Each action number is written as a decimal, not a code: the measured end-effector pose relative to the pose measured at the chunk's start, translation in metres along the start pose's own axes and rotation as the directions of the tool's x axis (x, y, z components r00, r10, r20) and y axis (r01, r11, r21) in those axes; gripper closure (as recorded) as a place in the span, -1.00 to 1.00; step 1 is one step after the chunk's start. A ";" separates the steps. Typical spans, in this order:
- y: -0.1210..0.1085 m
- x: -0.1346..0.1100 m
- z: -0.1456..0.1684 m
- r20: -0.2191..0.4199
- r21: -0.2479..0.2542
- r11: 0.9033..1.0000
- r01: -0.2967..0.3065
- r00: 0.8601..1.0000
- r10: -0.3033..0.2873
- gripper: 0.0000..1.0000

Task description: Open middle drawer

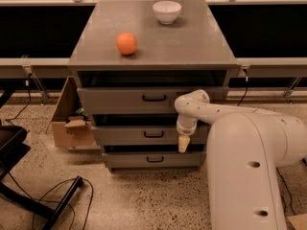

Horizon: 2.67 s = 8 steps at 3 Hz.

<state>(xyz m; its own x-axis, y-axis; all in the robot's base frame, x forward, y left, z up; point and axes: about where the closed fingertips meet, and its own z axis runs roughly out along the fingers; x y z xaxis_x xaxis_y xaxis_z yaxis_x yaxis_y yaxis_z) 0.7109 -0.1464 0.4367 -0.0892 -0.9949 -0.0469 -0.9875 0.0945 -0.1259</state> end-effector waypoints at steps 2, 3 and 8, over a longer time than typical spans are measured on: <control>0.014 0.013 0.003 -0.007 -0.039 0.998 -0.059 0.998 0.058 0.42; 0.013 0.013 0.003 -0.007 -0.039 0.998 -0.059 0.998 0.058 0.36; 0.031 0.019 0.011 -0.030 -0.073 0.994 -0.075 0.997 0.073 -0.63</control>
Offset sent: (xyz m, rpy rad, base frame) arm -0.0933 -0.0587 -0.0340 0.0027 0.1617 -0.2360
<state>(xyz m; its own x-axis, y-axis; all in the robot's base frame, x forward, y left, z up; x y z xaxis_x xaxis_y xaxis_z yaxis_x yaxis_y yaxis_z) 0.6802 -0.1622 0.4208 -0.1653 -0.9859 -0.0265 -0.9848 0.1665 -0.0494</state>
